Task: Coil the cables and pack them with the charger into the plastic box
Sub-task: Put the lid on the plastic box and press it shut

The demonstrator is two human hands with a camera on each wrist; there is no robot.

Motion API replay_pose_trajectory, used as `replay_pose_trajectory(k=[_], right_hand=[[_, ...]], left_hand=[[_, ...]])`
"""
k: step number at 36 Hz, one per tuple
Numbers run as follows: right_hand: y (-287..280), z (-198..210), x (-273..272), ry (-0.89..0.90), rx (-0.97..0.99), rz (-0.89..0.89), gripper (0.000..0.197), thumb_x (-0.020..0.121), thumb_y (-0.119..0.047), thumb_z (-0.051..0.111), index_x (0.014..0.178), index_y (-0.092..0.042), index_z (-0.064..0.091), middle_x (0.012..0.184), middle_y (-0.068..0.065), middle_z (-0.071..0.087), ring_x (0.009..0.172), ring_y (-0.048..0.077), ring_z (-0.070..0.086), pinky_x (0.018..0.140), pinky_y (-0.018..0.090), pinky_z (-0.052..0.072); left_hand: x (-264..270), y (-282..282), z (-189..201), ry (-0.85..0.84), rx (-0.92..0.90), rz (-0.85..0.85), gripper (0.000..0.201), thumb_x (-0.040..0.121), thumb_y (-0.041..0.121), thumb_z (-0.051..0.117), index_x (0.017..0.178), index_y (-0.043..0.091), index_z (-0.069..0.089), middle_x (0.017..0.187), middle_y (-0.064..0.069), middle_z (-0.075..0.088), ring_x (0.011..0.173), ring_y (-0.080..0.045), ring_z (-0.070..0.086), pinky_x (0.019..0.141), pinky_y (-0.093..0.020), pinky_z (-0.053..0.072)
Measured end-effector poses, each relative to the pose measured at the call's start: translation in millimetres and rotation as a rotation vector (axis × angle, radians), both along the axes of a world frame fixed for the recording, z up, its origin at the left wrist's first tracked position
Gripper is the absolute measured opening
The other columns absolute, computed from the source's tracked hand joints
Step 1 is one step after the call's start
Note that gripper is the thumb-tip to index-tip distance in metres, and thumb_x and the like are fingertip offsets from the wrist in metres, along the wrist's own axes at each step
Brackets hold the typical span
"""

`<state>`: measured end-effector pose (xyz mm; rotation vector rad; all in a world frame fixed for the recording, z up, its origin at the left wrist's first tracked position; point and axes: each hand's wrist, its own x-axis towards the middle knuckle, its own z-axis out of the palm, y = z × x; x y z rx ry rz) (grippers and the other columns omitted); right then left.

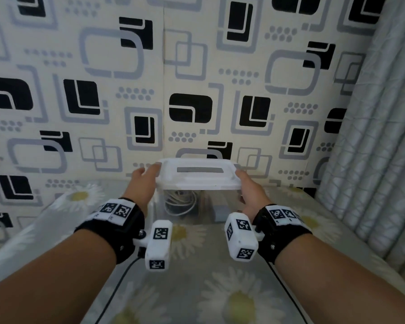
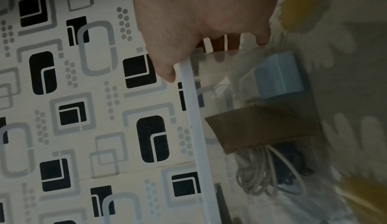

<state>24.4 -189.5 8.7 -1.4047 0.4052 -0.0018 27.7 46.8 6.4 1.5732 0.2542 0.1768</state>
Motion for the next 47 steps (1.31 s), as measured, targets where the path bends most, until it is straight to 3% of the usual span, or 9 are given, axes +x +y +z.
replay_pose_trajectory(k=[3,12,18,26,33,38,41,45,47], right_hand=[[2,-3,-4,0.013,0.034,0.018,0.04,0.084,-0.053,0.062,0.094,-0.014,0.058,0.093,0.012,0.062,0.085,0.027,0.059,0.097,0.052,0.047],[7,-9,-8,0.009,0.149,0.012,0.033,0.084,-0.046,0.063,0.09,-0.015,0.059,0.086,0.014,0.067,0.083,0.031,0.065,0.092,0.054,0.05],[7,-10,-6,-0.003,0.114,-0.008,0.032,0.08,-0.043,0.066,0.094,-0.014,0.061,0.09,0.013,0.068,0.086,0.031,0.064,0.094,0.055,0.049],[23,-4,-5,-0.021,0.114,-0.003,0.024,0.084,-0.037,0.065,0.091,-0.015,0.059,0.085,0.009,0.063,0.078,0.026,0.061,0.092,0.053,0.05],[58,0,3,-0.038,0.101,0.06,0.023,0.084,-0.036,0.065,0.093,-0.015,0.06,0.084,0.007,0.064,0.077,0.025,0.062,0.088,0.048,0.053],[94,1,8,-0.037,0.082,0.118,0.031,0.077,-0.043,0.07,0.092,-0.018,0.06,0.096,0.009,0.062,0.093,0.029,0.061,0.095,0.057,0.048],[117,0,14,-0.034,0.056,0.148,0.05,0.056,-0.053,0.074,0.093,-0.02,0.061,0.107,0.01,0.063,0.099,0.031,0.06,0.094,0.058,0.047],[139,-4,20,-0.059,-0.012,0.196,0.048,0.069,-0.056,0.069,0.091,-0.015,0.056,0.093,0.003,0.059,0.084,0.021,0.057,0.096,0.05,0.047],[150,-6,24,-0.046,-0.002,0.213,0.053,0.052,-0.061,0.07,0.091,-0.025,0.065,0.108,0.006,0.062,0.097,0.026,0.06,0.094,0.053,0.049]], left_hand=[[-5,-2,-11,0.113,-0.073,-0.077,0.078,0.072,0.067,0.055,0.137,0.025,0.044,0.137,-0.003,0.048,0.118,-0.032,0.048,0.101,-0.055,0.039],[-15,-16,-20,0.203,-0.137,-0.135,0.073,0.087,0.066,0.05,0.146,0.026,0.036,0.152,0.0,0.036,0.137,-0.026,0.035,0.107,-0.055,0.034],[-15,-12,-20,0.153,-0.112,-0.183,0.024,0.096,0.051,0.047,0.117,0.039,0.046,0.147,-0.005,0.037,0.131,-0.032,0.037,0.097,-0.057,0.044],[-13,3,-20,0.151,-0.201,-0.125,0.043,0.092,0.055,0.051,0.123,0.026,0.046,0.129,-0.004,0.045,0.112,-0.027,0.043,0.091,-0.051,0.046],[-14,42,-13,0.157,-0.181,-0.042,0.054,0.086,0.059,0.055,0.128,0.025,0.048,0.136,-0.007,0.048,0.121,-0.029,0.046,0.088,-0.053,0.049],[-14,76,-8,0.133,-0.162,0.022,0.05,0.088,0.058,0.055,0.124,0.024,0.048,0.129,-0.007,0.047,0.121,-0.029,0.045,0.091,-0.056,0.047],[-12,98,-8,0.139,-0.152,0.061,0.047,0.088,0.058,0.054,0.121,0.024,0.049,0.127,-0.008,0.049,0.118,-0.029,0.047,0.092,-0.057,0.046],[-10,122,-5,0.134,-0.134,0.087,0.037,0.092,0.052,0.051,0.099,0.016,0.057,0.1,-0.009,0.058,0.093,-0.028,0.055,0.09,-0.052,0.046],[-6,134,-4,0.135,-0.128,0.1,0.037,0.092,0.05,0.051,0.106,0.017,0.058,0.103,-0.009,0.057,0.098,-0.03,0.054,0.088,-0.054,0.047]])
